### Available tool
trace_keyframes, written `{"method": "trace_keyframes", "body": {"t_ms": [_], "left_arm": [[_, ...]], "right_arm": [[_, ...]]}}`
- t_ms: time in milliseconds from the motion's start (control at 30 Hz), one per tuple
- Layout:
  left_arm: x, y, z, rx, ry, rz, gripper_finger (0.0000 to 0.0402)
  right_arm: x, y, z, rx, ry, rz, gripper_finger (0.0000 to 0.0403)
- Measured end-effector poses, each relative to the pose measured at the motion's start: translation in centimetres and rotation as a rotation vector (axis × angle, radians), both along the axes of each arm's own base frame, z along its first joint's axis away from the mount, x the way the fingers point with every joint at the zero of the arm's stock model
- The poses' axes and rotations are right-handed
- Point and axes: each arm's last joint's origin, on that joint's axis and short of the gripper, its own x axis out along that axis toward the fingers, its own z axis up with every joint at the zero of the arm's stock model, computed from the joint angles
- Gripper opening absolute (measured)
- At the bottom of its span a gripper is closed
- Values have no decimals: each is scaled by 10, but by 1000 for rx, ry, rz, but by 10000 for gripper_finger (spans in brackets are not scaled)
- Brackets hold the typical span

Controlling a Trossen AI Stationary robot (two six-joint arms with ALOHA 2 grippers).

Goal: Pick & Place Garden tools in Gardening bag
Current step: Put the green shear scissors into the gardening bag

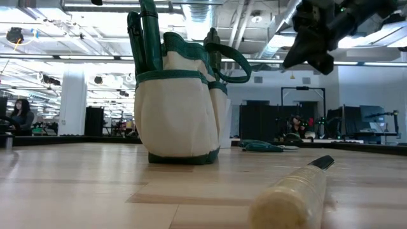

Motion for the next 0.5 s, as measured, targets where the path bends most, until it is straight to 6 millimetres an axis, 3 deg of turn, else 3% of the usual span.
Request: {"method": "trace_keyframes", "body": {"t_ms": [267,500], "left_arm": [[0,0,0,0,0,0,1],[0,0,-3,4,9,0,1]], "right_arm": [[1,6,0,12,-4,54,0],[6,1,-2,-2,-4,19,0]]}}
